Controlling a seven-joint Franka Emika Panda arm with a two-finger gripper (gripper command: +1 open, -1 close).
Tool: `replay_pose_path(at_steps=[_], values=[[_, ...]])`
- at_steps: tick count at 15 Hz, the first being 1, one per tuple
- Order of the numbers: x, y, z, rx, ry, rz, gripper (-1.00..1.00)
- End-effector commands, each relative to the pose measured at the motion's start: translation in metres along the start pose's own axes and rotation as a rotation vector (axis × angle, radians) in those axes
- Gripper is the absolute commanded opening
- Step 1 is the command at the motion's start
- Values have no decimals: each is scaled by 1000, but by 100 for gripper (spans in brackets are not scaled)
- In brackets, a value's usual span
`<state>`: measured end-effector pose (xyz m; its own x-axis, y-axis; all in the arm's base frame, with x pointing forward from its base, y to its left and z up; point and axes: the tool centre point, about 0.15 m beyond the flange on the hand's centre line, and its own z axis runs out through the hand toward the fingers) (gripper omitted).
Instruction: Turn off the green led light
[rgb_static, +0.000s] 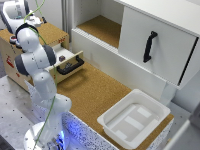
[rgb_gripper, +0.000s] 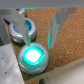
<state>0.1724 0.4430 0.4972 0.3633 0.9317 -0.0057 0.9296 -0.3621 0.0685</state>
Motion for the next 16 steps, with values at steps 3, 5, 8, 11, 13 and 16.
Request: replay_pose_path(at_steps=[3,5,8,11,13,16], values=[[-15,3,27,21,112,-7,-100],[-15,3,34,19,114,-2,-100],[-21,-1,43,36,116,14,-100],[-24,-12,33,32,141,-4,-100],[-28,-20,36,43,131,-15,-100],[-32,-19,46,49,115,-2,-100]])
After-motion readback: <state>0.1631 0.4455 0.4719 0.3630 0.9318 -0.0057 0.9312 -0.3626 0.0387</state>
